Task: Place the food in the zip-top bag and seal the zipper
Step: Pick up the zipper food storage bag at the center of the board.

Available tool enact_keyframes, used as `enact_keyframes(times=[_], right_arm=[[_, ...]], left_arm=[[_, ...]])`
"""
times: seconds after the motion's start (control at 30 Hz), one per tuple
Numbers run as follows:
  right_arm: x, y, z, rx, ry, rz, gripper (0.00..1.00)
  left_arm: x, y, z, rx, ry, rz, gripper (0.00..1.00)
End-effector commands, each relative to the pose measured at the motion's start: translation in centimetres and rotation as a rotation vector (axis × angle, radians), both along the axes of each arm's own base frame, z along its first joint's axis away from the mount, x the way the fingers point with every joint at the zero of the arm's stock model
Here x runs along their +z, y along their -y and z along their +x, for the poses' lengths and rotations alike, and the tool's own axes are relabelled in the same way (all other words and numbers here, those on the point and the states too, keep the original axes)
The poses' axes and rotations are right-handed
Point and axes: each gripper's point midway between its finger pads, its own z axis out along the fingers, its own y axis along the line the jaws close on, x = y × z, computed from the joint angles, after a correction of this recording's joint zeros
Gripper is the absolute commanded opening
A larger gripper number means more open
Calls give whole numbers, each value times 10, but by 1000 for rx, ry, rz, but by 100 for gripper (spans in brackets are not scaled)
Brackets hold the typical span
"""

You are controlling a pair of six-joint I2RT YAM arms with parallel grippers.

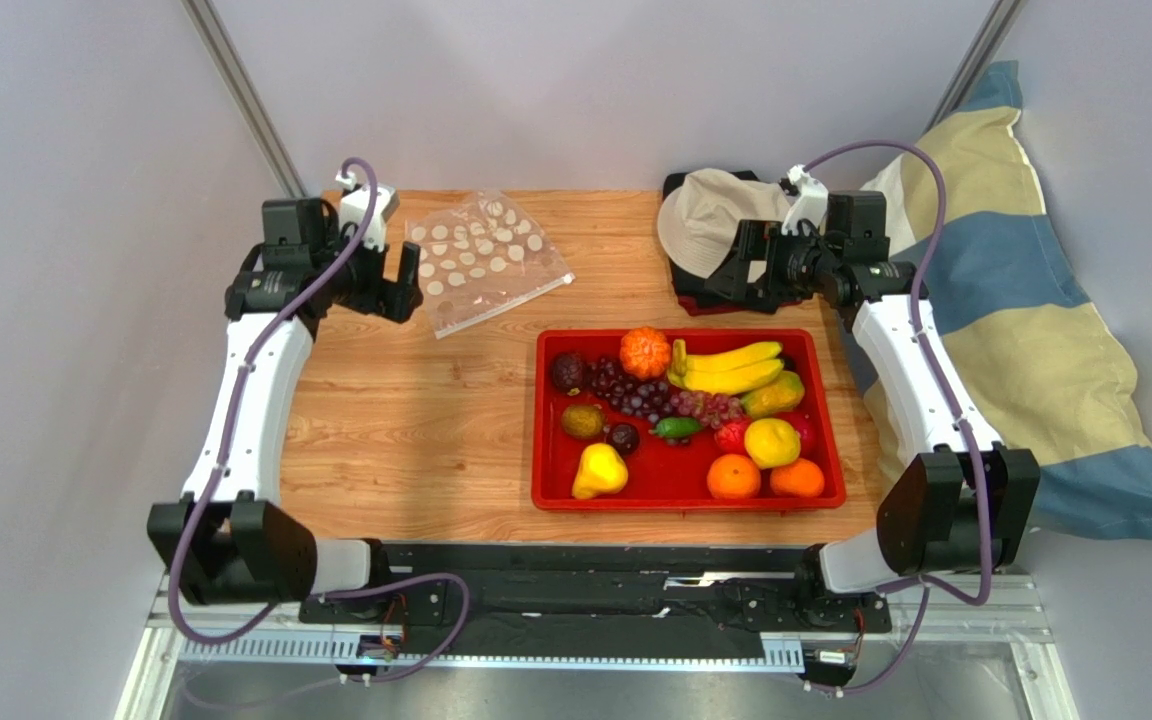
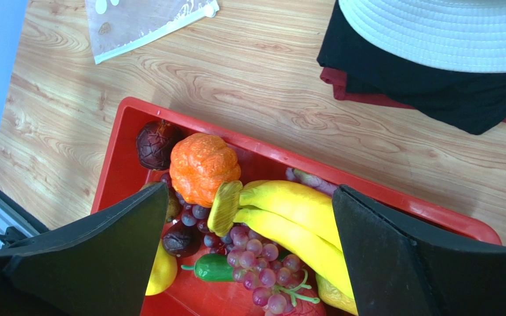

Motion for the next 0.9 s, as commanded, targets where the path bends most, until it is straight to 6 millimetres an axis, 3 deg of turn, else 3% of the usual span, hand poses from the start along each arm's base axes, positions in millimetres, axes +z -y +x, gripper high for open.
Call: enact_keyframes(times=[0.0,0.03,0.07,0.1,0.17,0.2,0.4,0.7,0.77,0.87], right_arm=[[33,6,7,-9,112,-21,100],[33,7,8,-10,112,-22,100],[32,7,8,-8,116,-26,100],[33,7,7,-2,120,-25,100],[32,5,7,7,121,-21,100],[32,4,7,16,122,-18,100],[34,4,5,25,136,-25,100],[28,4,10,37,126,-35,100],[28,4,12,37,126,-38,100],[28,4,13,42,124,-41,100]], left_arm=[[-12,13,45,-155,36,89,99],[-10,29,53,-227,50,126,99],[-18,33,60,-243,32,143,99],[-43,36,72,-254,-23,157,99],[-52,44,91,-267,-27,183,99],[-70,48,106,-262,-64,176,99],[-127,63,151,-279,-162,215,99],[-176,68,197,-238,-220,277,97],[-191,71,195,-254,-265,277,95],[-195,77,196,-277,-281,291,94]])
